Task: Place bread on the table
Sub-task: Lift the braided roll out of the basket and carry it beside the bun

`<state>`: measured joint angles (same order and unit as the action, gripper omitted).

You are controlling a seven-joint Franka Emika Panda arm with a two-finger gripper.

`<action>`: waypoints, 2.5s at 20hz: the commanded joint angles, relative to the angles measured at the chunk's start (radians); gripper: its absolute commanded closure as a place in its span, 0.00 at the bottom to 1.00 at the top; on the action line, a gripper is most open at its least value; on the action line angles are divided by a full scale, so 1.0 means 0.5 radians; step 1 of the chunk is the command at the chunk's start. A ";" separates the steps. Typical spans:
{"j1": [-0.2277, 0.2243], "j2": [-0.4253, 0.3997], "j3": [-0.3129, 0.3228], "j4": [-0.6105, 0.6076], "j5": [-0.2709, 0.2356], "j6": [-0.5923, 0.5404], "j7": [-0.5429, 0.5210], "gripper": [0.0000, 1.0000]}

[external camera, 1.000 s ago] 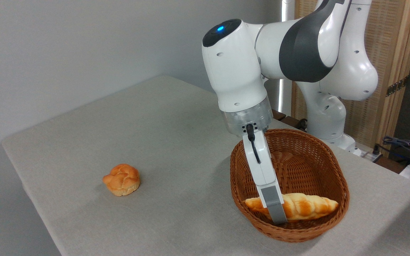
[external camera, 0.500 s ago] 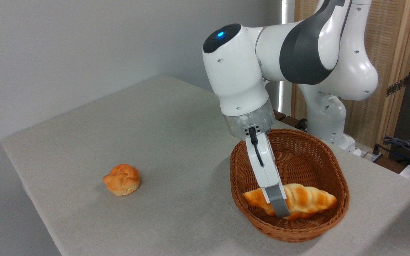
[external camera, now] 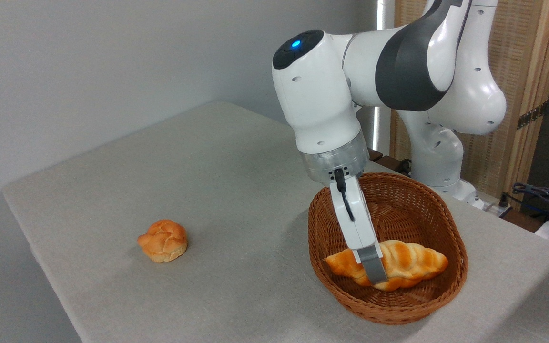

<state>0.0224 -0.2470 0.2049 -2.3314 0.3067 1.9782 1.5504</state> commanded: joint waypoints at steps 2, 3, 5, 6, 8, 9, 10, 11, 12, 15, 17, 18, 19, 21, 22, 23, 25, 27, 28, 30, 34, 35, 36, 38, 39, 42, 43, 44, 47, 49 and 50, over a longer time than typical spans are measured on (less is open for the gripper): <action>0.001 -0.034 0.004 0.122 0.022 -0.161 0.022 1.00; -0.002 -0.034 0.004 0.150 0.022 -0.195 0.022 1.00; -0.002 -0.034 -0.008 0.199 0.022 -0.220 0.022 1.00; -0.002 -0.034 -0.017 0.226 0.022 -0.220 0.019 1.00; -0.017 -0.034 -0.048 0.309 0.022 -0.220 0.019 1.00; -0.020 -0.028 -0.081 0.352 0.019 -0.217 0.022 1.00; -0.020 -0.012 -0.130 0.398 0.022 -0.204 0.028 1.00; -0.020 0.012 -0.203 0.429 0.031 -0.177 0.028 1.00; -0.020 0.058 -0.268 0.490 0.034 -0.158 0.019 1.00; -0.020 0.208 -0.354 0.674 0.034 -0.149 -0.017 0.97; -0.020 0.312 -0.367 0.787 0.034 -0.039 -0.124 0.90; -0.020 0.343 -0.388 0.797 0.037 0.028 -0.155 0.85; -0.020 0.362 -0.397 0.797 0.040 0.111 -0.174 0.80; -0.023 0.405 -0.401 0.797 0.040 0.267 -0.183 0.64; -0.023 0.435 -0.404 0.797 0.040 0.320 -0.192 0.63; -0.026 0.466 -0.407 0.794 0.040 0.369 -0.208 0.62; -0.081 0.530 -0.404 0.794 0.040 0.455 -0.220 0.57; -0.103 0.595 -0.407 0.794 0.040 0.544 -0.223 0.55; -0.124 0.635 -0.404 0.794 0.040 0.602 -0.223 0.54; -0.164 0.714 -0.404 0.794 0.040 0.700 -0.266 0.54; -0.226 0.776 -0.404 0.794 0.040 0.738 -0.380 0.50; -0.247 0.788 -0.404 0.794 0.040 0.738 -0.383 0.49; -0.250 0.798 -0.404 0.794 0.040 0.738 -0.383 0.48; -0.253 0.813 -0.404 0.794 0.040 0.738 -0.383 0.42; -0.256 0.816 -0.404 0.794 0.040 0.738 -0.383 0.38; -0.256 0.825 -0.404 0.794 0.040 0.738 -0.383 0.31; -0.256 0.828 -0.407 0.794 0.040 0.738 -0.386 0.27; -0.256 0.828 -0.407 0.794 0.040 0.738 -0.392 0.23; -0.281 0.828 -0.407 0.794 0.034 0.731 -0.431 0.20; -0.284 0.822 -0.407 0.794 0.034 0.725 -0.532 0.15; -0.287 0.819 -0.407 0.797 0.034 0.725 -0.575 0.07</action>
<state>-0.1067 0.1548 -0.0051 -1.9514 0.3071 2.3426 1.3394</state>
